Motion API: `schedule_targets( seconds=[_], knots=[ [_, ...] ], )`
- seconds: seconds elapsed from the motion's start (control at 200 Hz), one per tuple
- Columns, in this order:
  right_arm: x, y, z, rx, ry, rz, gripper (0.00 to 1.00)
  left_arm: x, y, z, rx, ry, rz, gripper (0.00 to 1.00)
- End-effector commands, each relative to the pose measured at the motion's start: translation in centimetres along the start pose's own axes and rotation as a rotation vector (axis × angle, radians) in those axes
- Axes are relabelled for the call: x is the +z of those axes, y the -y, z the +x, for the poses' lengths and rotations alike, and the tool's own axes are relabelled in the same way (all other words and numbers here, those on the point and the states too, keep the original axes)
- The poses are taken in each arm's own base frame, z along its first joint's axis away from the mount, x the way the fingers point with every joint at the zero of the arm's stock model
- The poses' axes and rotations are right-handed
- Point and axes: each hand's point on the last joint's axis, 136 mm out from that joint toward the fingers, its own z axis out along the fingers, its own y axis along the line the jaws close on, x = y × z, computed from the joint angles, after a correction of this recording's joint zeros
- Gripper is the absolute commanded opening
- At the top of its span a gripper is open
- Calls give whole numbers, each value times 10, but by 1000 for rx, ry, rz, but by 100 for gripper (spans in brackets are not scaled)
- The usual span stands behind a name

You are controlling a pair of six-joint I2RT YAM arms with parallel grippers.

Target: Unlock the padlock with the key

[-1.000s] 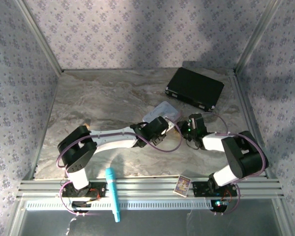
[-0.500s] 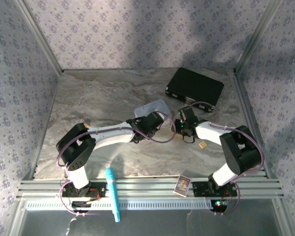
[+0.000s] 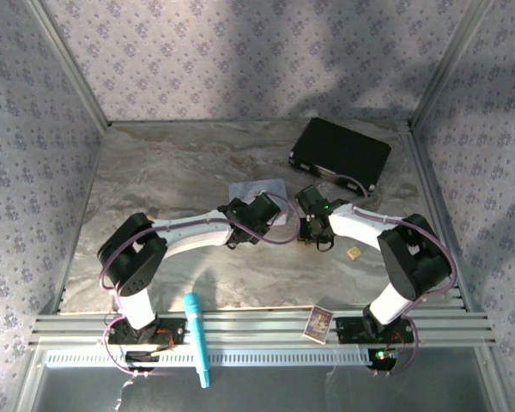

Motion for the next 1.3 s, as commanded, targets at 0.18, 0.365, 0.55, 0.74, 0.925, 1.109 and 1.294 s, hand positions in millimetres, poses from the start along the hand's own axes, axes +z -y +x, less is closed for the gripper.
schedule_targets(
  seconds=[0.18, 0.365, 0.55, 0.74, 0.925, 1.109, 1.294],
  knots=[
    [-30, -10, -2, -48, -15, -51, 62, -12, -16, -19, -70, 55, -7, 87],
    [-41, -10, -17, -35, 57, -77, 68, -31, -22, -30, -113, 107, 20, 89],
    [-72, -10, -43, -70, 226, -61, 99, -59, -54, -42, -277, 186, -53, 100],
    [-132, -11, -84, -110, 485, -77, 99, -85, -110, -32, -525, 300, -146, 100],
    [-169, 6, -110, -167, 641, -37, 99, -74, -182, 13, -673, 273, -311, 100],
    [-148, 64, -115, -145, 691, 86, 99, -62, -226, 47, -684, 293, -435, 100],
    [-142, 114, -104, -91, 813, 172, 99, -49, -240, 64, -508, 391, -496, 100]
  ],
)
